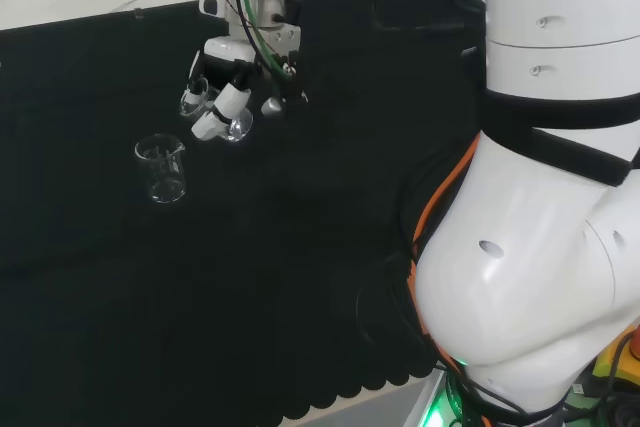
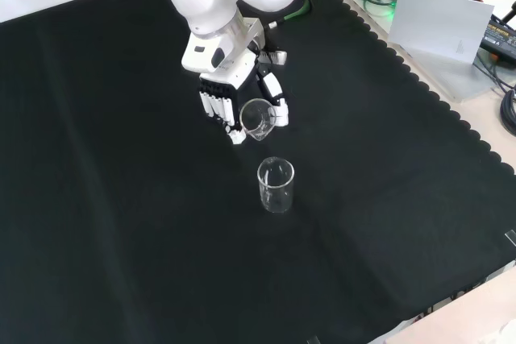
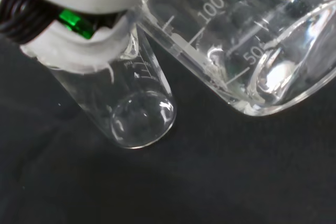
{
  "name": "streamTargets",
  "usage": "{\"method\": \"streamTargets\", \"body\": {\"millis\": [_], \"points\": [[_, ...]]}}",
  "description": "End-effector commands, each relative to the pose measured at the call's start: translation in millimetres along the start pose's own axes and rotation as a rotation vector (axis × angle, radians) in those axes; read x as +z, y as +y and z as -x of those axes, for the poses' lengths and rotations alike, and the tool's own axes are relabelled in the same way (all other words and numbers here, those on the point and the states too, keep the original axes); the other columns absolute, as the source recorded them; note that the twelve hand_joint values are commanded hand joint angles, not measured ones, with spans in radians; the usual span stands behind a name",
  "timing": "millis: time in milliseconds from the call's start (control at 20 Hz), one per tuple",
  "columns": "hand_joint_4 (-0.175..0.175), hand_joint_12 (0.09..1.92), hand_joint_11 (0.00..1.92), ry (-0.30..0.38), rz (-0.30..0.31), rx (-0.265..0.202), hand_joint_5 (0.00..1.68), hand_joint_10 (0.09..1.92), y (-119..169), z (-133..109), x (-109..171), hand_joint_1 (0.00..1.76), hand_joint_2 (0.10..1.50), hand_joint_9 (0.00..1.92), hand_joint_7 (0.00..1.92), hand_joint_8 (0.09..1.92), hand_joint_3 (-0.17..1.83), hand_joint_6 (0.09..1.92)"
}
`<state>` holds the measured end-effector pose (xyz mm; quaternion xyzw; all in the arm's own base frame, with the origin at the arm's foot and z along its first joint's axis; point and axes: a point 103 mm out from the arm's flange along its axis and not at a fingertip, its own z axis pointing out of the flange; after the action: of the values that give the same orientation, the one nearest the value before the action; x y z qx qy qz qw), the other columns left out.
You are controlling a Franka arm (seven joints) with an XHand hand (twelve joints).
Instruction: Pour the water from the handheld beaker into the one on the table.
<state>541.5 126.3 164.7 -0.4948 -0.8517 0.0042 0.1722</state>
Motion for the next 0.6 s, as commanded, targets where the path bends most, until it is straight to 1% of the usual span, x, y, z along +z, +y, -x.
{"method": "streamTargets", "body": {"millis": [50, 100, 300, 400, 500, 600], "points": [[0.107, 0.84, 1.22, -0.076, -0.095, 0.026, 1.55, 0.09, 14, -4, 10, 1.19, 0.58, 1.69, 1.78, 0.09, 0.67, 0.13], [0.107, 0.84, 1.22, -0.095, -0.102, 0.028, 1.55, 0.09, 16, -6, 11, 1.19, 0.58, 1.69, 1.78, 0.09, 0.67, 0.13], [0.106, 0.85, 1.23, -0.136, -0.138, 0.03, 1.55, 0.09, 24, -12, 15, 1.19, 0.58, 1.69, 1.78, 0.09, 0.67, 0.13], [0.106, 0.85, 1.24, -0.147, -0.159, 0.035, 1.55, 0.09, 25, -13, 16, 1.19, 0.58, 1.69, 1.78, 0.09, 0.67, 0.13], [0.105, 0.85, 1.24, -0.162, -0.182, 0.051, 1.55, 0.09, 26, -14, 15, 1.19, 0.58, 1.69, 1.78, 0.09, 0.67, 0.13], [0.105, 0.85, 1.24, -0.17, -0.194, 0.052, 1.55, 0.09, 27, -15, 14, 1.19, 0.58, 1.69, 1.78, 0.09, 0.67, 0.13]]}}
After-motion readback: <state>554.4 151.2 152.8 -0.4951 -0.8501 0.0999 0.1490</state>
